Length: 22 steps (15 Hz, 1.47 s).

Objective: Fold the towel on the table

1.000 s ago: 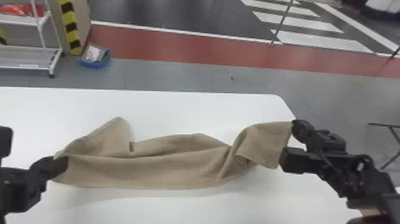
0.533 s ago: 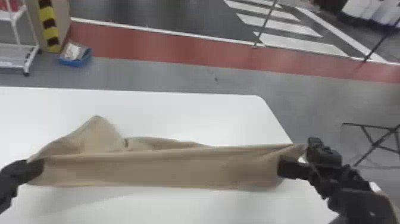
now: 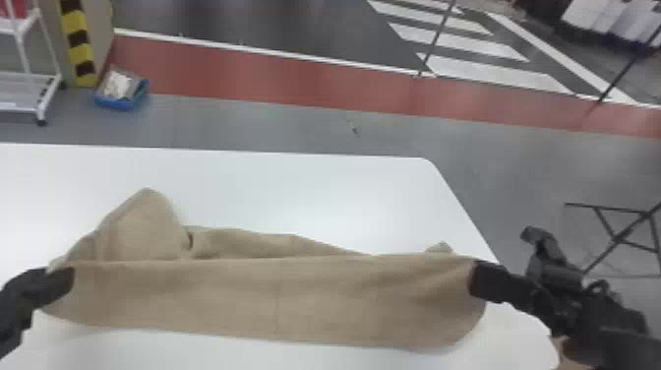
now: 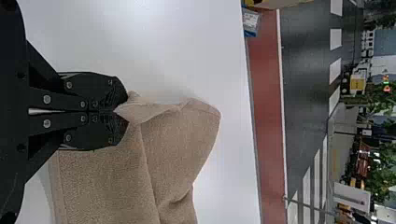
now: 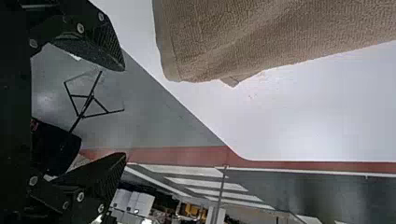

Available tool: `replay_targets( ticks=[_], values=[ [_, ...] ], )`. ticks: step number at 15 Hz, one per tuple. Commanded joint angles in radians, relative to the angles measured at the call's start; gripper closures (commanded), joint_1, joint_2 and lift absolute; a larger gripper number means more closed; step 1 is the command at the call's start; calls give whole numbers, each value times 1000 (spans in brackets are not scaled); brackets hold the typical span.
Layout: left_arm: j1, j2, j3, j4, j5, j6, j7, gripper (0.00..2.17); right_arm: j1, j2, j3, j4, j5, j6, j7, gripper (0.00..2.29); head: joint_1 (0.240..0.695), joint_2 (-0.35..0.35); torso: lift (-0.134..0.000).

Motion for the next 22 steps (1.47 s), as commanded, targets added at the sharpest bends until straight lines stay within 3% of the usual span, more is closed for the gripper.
replay_targets(
  ticks=[1,5,10,13,17,20,21,22],
  values=[
    [2,-3,3,-1,-2,11,0,1420,38,2,3,-18,-1,-16,42,198,695,-350,-124],
    [3,-3,0,3,0,11,0,1420,116,14,25,-51,-1,-40,124,475,695,-350,-124],
    [6,-3,-8,3,-4,11,0,1420,147,18,59,-101,-33,-40,199,475,695,-350,-124],
    [8,-3,-9,3,-2,11,0,1420,131,18,85,-78,-25,-37,228,478,695,-350,-124],
    [8,-3,-8,3,-4,11,0,1420,101,18,125,-48,4,-6,314,532,695,-350,-124],
    [8,-3,-8,5,-4,11,0,1420,93,17,131,-38,15,3,329,535,695,-350,-124],
    [8,-3,-8,6,-4,11,1,1420,79,17,137,-30,12,3,351,748,695,-350,-124],
    [8,-3,-8,8,-4,8,1,1420,68,15,138,-28,4,0,363,1166,695,-350,-124]
  ],
)
